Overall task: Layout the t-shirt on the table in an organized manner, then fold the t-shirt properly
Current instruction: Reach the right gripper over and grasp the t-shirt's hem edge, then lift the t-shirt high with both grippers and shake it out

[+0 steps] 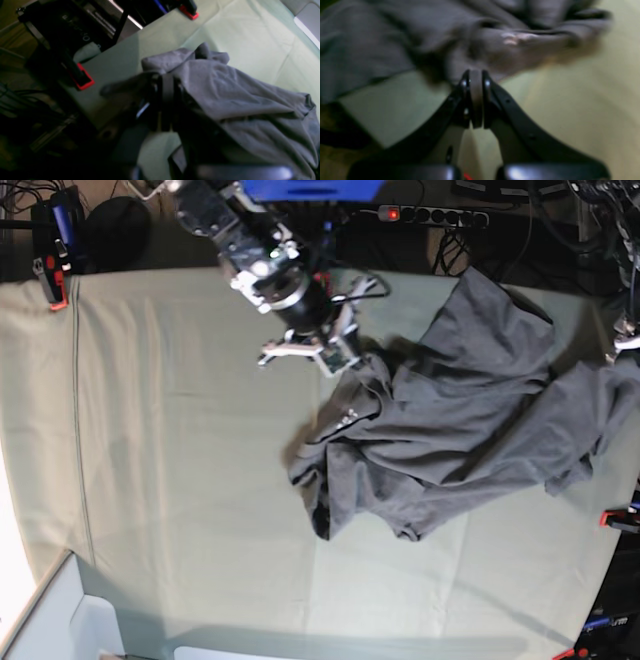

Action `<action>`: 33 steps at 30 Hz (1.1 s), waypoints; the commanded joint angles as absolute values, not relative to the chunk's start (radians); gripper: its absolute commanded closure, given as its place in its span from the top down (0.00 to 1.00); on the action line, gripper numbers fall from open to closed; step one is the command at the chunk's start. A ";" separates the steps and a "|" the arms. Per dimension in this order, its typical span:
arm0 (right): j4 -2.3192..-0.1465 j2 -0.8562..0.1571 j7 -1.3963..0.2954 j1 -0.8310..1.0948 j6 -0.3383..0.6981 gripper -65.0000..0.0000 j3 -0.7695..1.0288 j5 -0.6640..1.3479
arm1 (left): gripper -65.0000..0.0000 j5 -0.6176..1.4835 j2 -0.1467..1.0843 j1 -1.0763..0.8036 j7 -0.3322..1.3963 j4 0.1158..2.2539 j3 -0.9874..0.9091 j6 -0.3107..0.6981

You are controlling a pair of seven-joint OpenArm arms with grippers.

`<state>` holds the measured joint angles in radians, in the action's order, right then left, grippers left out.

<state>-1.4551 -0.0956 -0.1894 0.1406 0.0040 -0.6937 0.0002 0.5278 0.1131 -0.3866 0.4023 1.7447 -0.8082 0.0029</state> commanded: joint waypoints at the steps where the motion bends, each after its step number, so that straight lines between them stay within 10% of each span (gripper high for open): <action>1: -1.471 -0.076 -0.159 0.124 0.007 0.08 -0.704 -0.001 | 0.00 0.530 0.125 -0.384 0.375 1.762 -0.814 0.005; 11: -1.402 -0.008 -0.159 0.053 0.007 0.62 -0.731 -0.004 | 0.00 0.530 0.124 -0.389 0.375 1.762 -0.814 0.005; 29: -1.135 0.041 -0.157 -0.107 0.007 0.61 -0.849 -0.005 | 0.00 0.530 0.124 -0.381 0.375 1.762 -0.814 0.005; 33: -1.130 0.041 -0.157 -0.119 0.007 0.40 -0.851 -0.005 | 0.00 0.530 0.124 -0.381 0.372 1.762 -0.816 0.005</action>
<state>-1.1160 0.0303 -0.1829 -0.1081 0.0036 -0.8490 -0.0029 0.5278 0.1127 -0.3820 0.4004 1.7447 -0.8085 0.0029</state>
